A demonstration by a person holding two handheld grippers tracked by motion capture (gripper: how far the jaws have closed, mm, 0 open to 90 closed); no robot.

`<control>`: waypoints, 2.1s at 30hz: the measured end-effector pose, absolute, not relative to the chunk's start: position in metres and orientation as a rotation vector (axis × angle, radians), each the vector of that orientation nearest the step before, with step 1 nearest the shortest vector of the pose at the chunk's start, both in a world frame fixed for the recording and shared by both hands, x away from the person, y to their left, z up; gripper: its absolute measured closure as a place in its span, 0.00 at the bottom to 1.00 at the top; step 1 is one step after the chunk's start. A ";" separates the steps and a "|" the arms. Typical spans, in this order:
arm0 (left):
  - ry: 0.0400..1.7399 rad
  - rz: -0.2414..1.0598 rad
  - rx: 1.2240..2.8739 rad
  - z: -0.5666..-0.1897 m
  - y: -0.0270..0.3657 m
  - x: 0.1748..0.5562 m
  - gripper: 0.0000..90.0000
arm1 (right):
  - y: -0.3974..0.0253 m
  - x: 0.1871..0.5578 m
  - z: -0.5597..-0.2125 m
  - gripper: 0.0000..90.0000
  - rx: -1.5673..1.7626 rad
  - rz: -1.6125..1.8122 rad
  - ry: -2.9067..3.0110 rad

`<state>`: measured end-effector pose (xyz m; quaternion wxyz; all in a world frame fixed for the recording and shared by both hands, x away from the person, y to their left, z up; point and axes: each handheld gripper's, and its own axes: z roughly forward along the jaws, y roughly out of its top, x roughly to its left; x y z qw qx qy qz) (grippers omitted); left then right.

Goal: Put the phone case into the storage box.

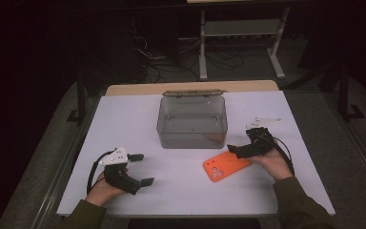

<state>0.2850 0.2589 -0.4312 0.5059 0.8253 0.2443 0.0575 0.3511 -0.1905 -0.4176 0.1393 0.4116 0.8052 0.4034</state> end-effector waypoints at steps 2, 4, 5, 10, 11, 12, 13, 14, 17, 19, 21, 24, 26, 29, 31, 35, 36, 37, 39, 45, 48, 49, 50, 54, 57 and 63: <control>0.588 0.137 1.991 -0.431 0.259 0.285 0.00 | -0.191 0.353 -0.417 0.02 1.192 1.156 2.318; 0.584 0.138 1.995 -0.431 0.259 0.285 0.00 | -0.192 0.357 -0.416 0.04 1.203 1.145 2.313; 0.583 0.139 1.996 -0.431 0.259 0.285 0.00 | -0.192 0.358 -0.415 0.05 1.210 1.140 2.310; 0.583 0.134 1.997 -0.431 0.258 0.286 0.00 | -0.192 0.365 -0.414 0.15 1.228 1.093 2.310; 0.584 0.133 1.997 -0.431 0.258 0.286 0.00 | -0.191 0.368 -0.414 0.16 1.227 1.074 2.319; 0.583 0.134 1.997 -0.431 0.258 0.286 0.00 | -0.191 0.372 -0.415 0.21 1.229 1.044 2.326; 0.584 0.132 1.997 -0.431 0.258 0.286 0.00 | -0.190 0.373 -0.416 0.23 1.227 1.034 2.331; 0.584 0.132 1.997 -0.431 0.258 0.286 0.00 | -0.190 0.375 -0.416 0.26 1.232 1.020 2.337; 0.582 0.130 1.999 -0.431 0.258 0.286 0.00 | -0.188 0.378 -0.418 0.33 1.237 1.004 2.345; 0.582 0.129 1.999 -0.431 0.258 0.286 0.00 | -0.187 0.382 -0.421 0.43 1.247 0.988 2.369; 0.582 0.128 1.997 -0.432 0.258 0.286 0.00 | -0.187 0.384 -0.423 0.47 1.250 0.986 2.380; 0.582 0.127 1.998 -0.432 0.258 0.286 0.00 | -0.184 0.387 -0.425 0.59 1.249 0.963 2.409; 0.582 0.127 1.998 -0.432 0.258 0.286 0.00 | -0.183 0.387 -0.425 0.66 1.249 0.951 2.416; 0.578 0.127 2.000 -0.432 0.258 0.286 0.00 | -0.181 0.388 -0.426 0.78 1.248 0.924 2.430; 0.578 0.127 2.001 -0.432 0.258 0.286 0.00 | -0.180 0.388 -0.426 0.81 1.247 0.919 2.440; 0.577 0.126 2.002 -0.432 0.258 0.286 0.00 | -0.179 0.388 -0.428 0.98 1.252 0.892 2.476; 0.577 0.126 2.002 -0.432 0.258 0.286 0.00 | -0.179 0.388 -0.428 0.99 1.252 0.894 2.478; 0.577 0.126 2.002 -0.432 0.258 0.286 0.00 | -0.179 0.388 -0.428 0.99 1.253 0.892 2.482; 0.577 0.126 2.001 -0.432 0.258 0.286 0.00 | -0.179 0.388 -0.428 0.99 1.254 0.888 2.487; 0.575 0.126 2.003 -0.432 0.257 0.286 0.00 | -0.179 0.388 -0.431 0.99 1.250 0.853 2.510; 0.575 0.125 2.002 -0.433 0.257 0.286 0.00 | -0.178 0.388 -0.432 0.99 1.247 0.827 2.526; 0.574 0.125 2.002 -0.432 0.257 0.286 0.00 | -0.177 0.388 -0.433 0.99 1.242 0.808 2.537; 0.574 0.124 2.003 -0.433 0.257 0.286 0.00 | -0.177 0.387 -0.433 0.99 1.239 0.802 2.541; 0.575 0.122 2.002 -0.433 0.257 0.285 0.00 | -0.178 0.387 -0.434 0.99 1.232 0.794 2.550; 0.575 0.121 2.004 -0.433 0.257 0.285 0.00 | -0.180 0.386 -0.433 0.99 1.239 0.788 2.555; 0.573 0.118 2.004 -0.433 0.257 0.285 0.00 | -0.185 0.381 -0.433 0.99 1.241 0.780 2.563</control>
